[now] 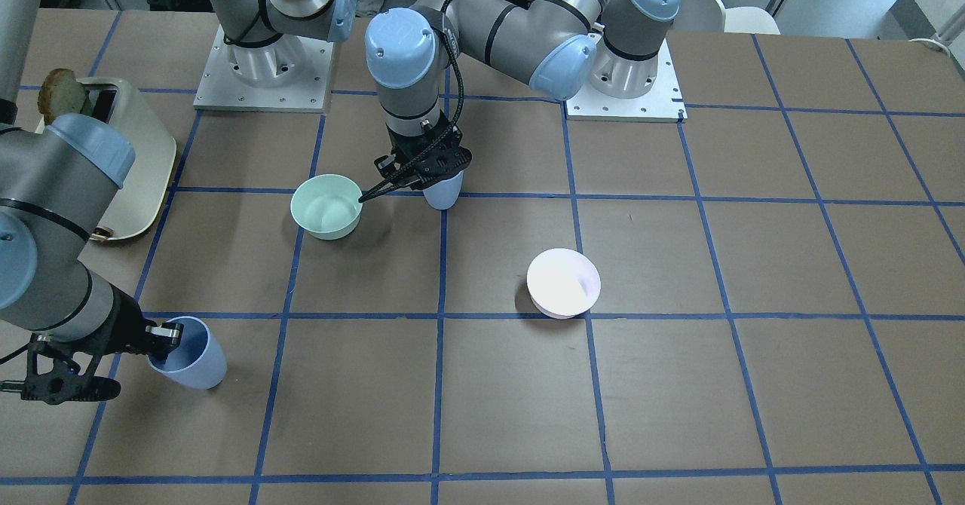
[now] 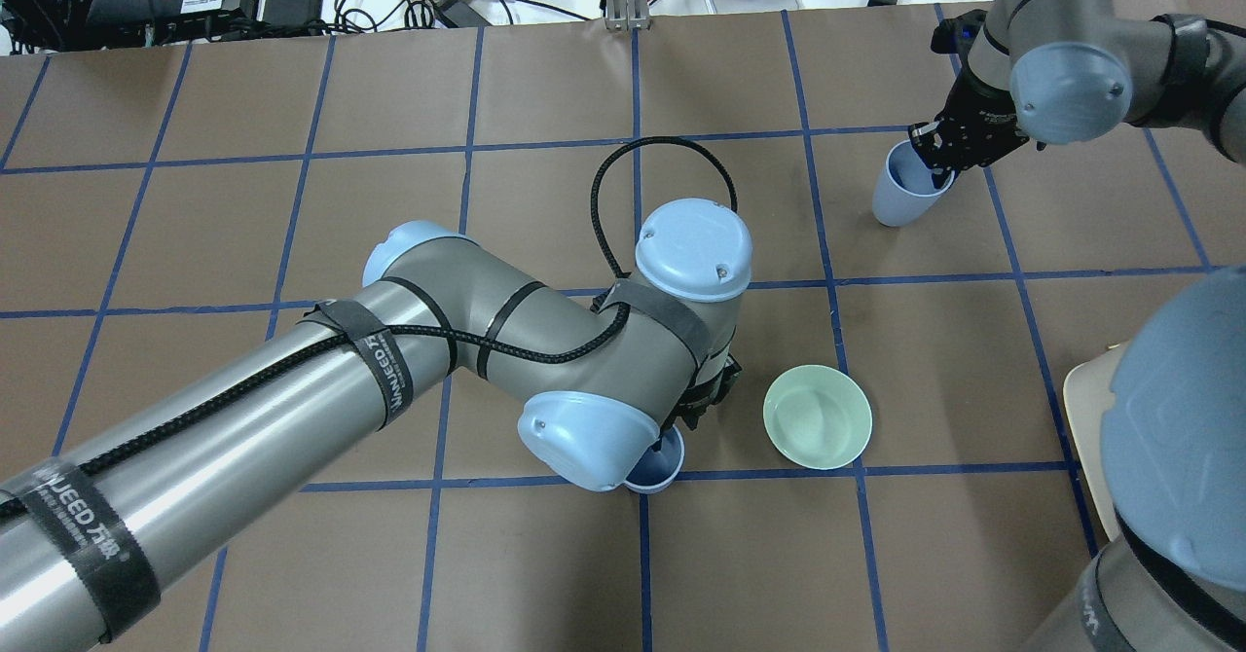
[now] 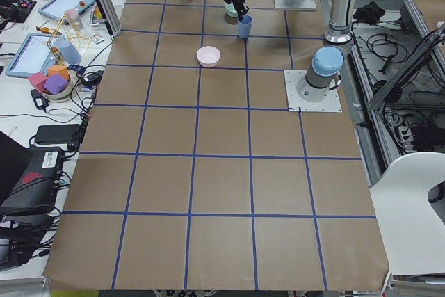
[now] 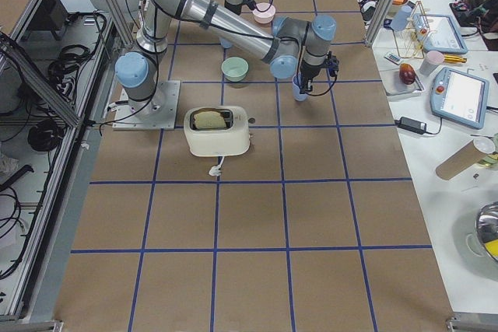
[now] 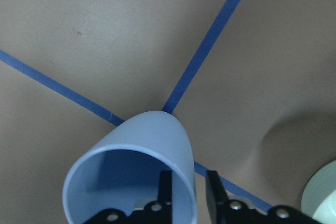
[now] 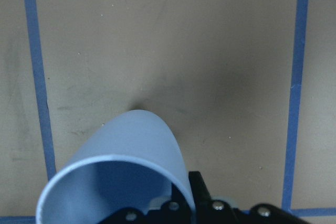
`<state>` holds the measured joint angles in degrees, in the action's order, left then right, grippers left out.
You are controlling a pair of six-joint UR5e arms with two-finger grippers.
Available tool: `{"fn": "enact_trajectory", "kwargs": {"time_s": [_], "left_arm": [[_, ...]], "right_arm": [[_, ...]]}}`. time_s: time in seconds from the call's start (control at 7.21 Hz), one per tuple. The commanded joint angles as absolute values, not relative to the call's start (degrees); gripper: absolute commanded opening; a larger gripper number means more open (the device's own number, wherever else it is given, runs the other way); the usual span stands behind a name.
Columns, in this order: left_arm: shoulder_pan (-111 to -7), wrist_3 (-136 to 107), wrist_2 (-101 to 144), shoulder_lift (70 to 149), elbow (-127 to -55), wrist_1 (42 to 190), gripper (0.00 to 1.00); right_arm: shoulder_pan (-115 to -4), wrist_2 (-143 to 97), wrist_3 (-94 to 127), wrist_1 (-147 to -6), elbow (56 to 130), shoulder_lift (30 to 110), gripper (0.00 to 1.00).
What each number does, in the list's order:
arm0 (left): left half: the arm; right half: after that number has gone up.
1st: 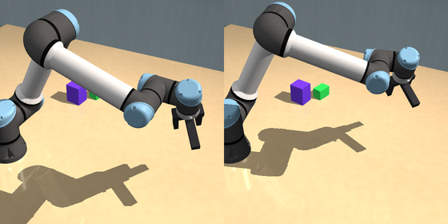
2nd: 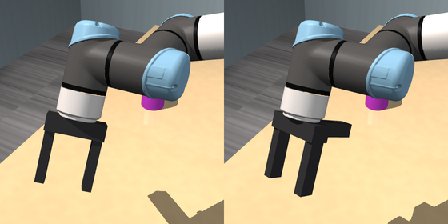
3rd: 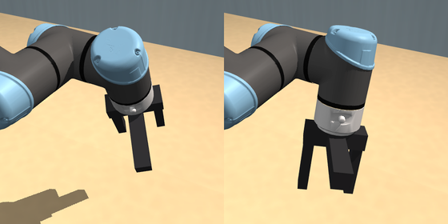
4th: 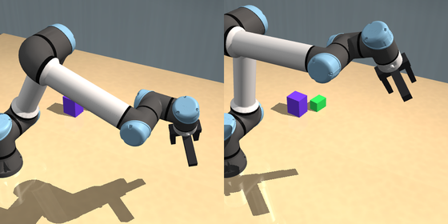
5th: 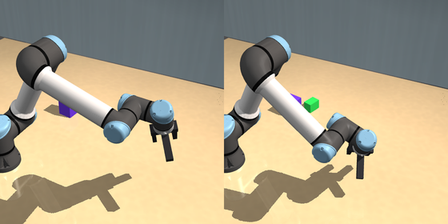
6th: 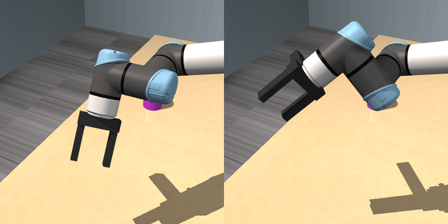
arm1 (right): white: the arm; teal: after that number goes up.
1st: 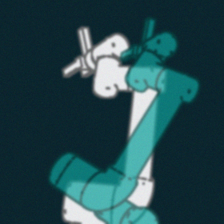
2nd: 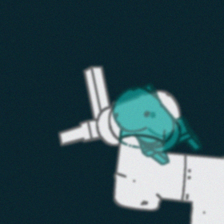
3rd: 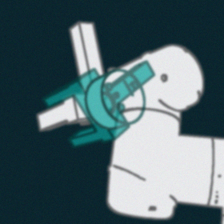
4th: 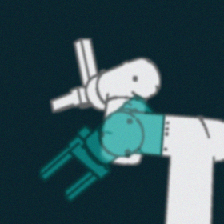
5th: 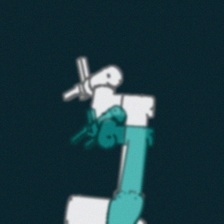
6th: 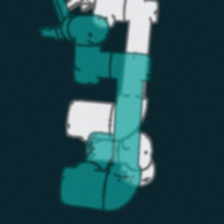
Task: Stack blue cups with both arms
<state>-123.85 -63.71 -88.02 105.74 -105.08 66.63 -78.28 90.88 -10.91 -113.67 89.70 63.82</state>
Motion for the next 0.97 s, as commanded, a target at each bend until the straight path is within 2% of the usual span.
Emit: {"fn": "enact_trajectory", "kwargs": {"time_s": [0.0, 0.42, 0.69, 0.83], "left_arm": [[-121.2, -56.7, -88.6, 102.8, -101.2, 67.8, 1.00], [-106.7, -36.7, -91.8, 101.8, -87.3, 80.2, 1.00], [-97.6, -15.4, -91.5, 100.6, -82.3, 85.3, 1.00], [-93.2, -9.0, -90.3, 99.5, -82.0, 85.5, 1.00]], "right_arm": [[-78.7, 89.2, -10.6, -110.1, 89.7, 67.1, 0.00], [-81.8, 85.5, -10.6, -98.6, 89.9, 76.0, 0.00], [-87.4, 85.3, -10.4, -91.4, 90.4, 81.7, 0.00], [-90.9, 82.3, -6.5, -89.6, 91.2, 82.9, 0.00]]}}
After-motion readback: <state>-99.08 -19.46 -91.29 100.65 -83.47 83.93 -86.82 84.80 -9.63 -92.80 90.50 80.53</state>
